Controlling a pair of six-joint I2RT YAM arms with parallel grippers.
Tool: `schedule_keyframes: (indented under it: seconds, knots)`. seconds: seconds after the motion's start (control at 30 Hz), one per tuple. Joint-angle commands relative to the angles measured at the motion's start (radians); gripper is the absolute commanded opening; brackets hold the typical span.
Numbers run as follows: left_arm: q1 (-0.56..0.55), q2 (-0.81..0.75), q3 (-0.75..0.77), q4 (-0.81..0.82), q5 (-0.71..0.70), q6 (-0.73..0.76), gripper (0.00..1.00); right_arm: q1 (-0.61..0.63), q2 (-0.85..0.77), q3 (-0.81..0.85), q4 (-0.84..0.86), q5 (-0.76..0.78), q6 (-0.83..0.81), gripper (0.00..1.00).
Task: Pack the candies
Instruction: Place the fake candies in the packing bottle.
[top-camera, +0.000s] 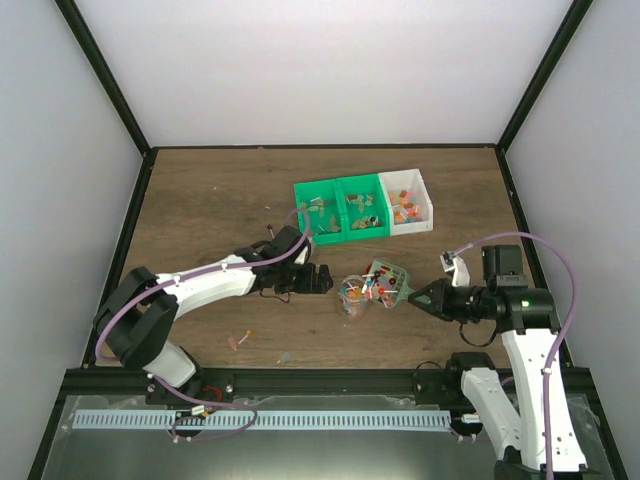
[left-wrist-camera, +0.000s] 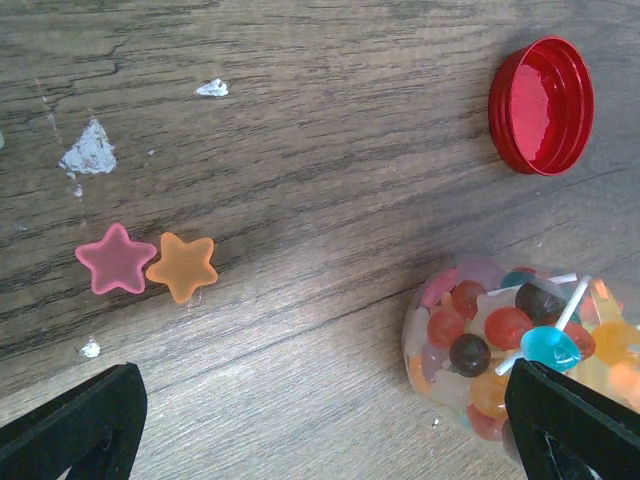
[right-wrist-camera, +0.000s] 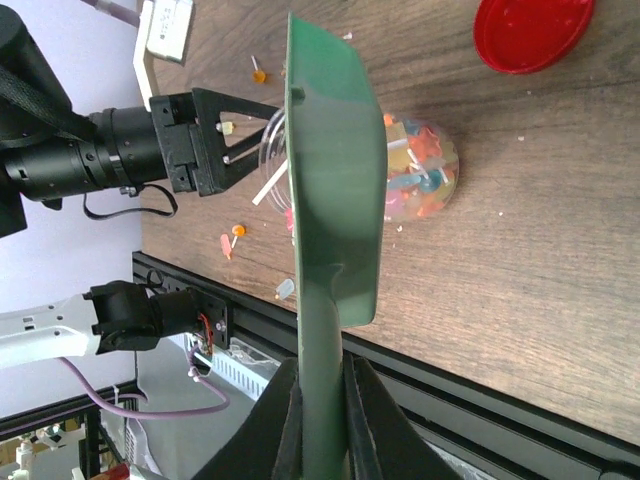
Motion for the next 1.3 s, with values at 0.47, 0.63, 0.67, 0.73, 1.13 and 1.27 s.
schedule_keyframes:
  seconds: [0.47,0.63,0.67,0.73,1.13,1.27]
  knots:
    - [-0.007,-0.002,-0.017,0.014,0.006,0.009,1.00,0.014,-0.013,0.002,-0.018,0.006,0.013,0.01]
    - [-0.007,-0.017,-0.028,0.010,-0.013,0.015,1.00,0.016,-0.005,0.039,-0.004,-0.001,0.030,0.01]
    - [-0.007,-0.012,-0.027,0.011,-0.010,0.014,1.00,0.016,0.000,0.040,0.014,0.007,0.031,0.01]
    - [-0.007,-0.003,-0.019,0.016,0.002,0.014,1.00,0.016,0.011,0.045,0.045,0.006,0.033,0.01]
    - [-0.005,0.012,0.015,0.000,-0.007,0.035,1.00,0.030,0.034,0.035,0.068,0.023,0.024,0.01]
    - [-0.005,0.015,0.017,0.002,-0.004,0.035,1.00,0.042,0.030,0.054,0.036,0.034,0.018,0.01]
